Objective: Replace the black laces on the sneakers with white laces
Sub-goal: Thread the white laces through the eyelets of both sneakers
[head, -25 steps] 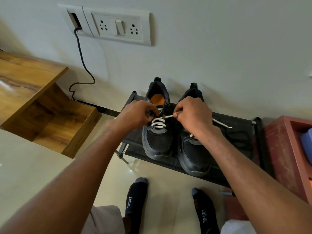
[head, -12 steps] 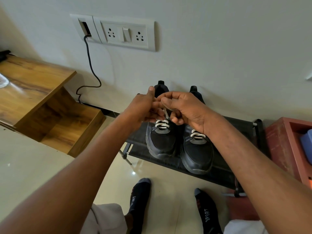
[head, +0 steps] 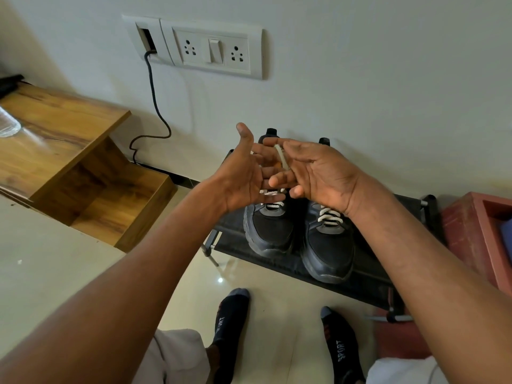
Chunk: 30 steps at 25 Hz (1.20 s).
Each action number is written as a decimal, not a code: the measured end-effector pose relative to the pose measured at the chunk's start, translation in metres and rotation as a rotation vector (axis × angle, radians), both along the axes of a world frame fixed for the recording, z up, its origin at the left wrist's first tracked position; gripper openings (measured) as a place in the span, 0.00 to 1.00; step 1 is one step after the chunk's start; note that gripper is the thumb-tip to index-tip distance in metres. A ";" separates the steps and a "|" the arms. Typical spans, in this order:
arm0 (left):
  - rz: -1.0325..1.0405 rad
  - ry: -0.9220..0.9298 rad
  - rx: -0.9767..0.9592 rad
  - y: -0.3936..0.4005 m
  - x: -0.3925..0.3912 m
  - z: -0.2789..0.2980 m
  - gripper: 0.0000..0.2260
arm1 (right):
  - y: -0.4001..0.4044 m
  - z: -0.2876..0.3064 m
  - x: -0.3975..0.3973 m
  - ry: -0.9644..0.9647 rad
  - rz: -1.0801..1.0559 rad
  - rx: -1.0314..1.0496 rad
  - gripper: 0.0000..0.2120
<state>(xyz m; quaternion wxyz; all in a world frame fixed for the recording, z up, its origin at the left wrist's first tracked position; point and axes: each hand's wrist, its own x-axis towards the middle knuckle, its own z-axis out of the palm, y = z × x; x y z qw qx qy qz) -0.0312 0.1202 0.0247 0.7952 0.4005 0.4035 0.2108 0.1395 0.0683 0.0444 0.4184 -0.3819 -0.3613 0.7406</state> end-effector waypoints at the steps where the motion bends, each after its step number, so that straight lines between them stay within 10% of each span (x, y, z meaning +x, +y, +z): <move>1: -0.018 0.038 0.044 0.001 -0.001 -0.002 0.49 | 0.000 0.002 0.002 -0.014 -0.016 -0.013 0.19; 5: 0.068 0.244 0.216 0.005 -0.008 0.000 0.38 | 0.002 -0.005 0.010 -0.245 -0.341 -0.118 0.12; 9: 0.313 0.322 0.342 0.015 -0.022 -0.003 0.11 | -0.003 -0.020 0.028 -1.355 -0.671 0.093 0.09; 11: 0.320 0.276 0.365 0.014 -0.020 -0.003 0.04 | -0.006 -0.018 0.020 -1.587 -0.545 0.266 0.11; 16: 0.246 0.232 0.423 0.009 -0.002 -0.006 0.07 | -0.004 -0.018 -0.012 -0.745 -0.241 0.190 0.06; 22: 0.290 0.315 0.428 0.014 -0.004 -0.017 0.05 | -0.002 -0.036 0.005 -1.632 -0.395 0.238 0.05; 26: 0.230 0.334 0.478 0.012 -0.002 -0.018 0.07 | 0.000 -0.041 -0.010 -1.250 -0.361 0.465 0.19; 30: 0.245 0.324 0.503 0.014 -0.001 -0.020 0.11 | 0.010 -0.048 -0.012 -1.025 -0.371 0.385 0.06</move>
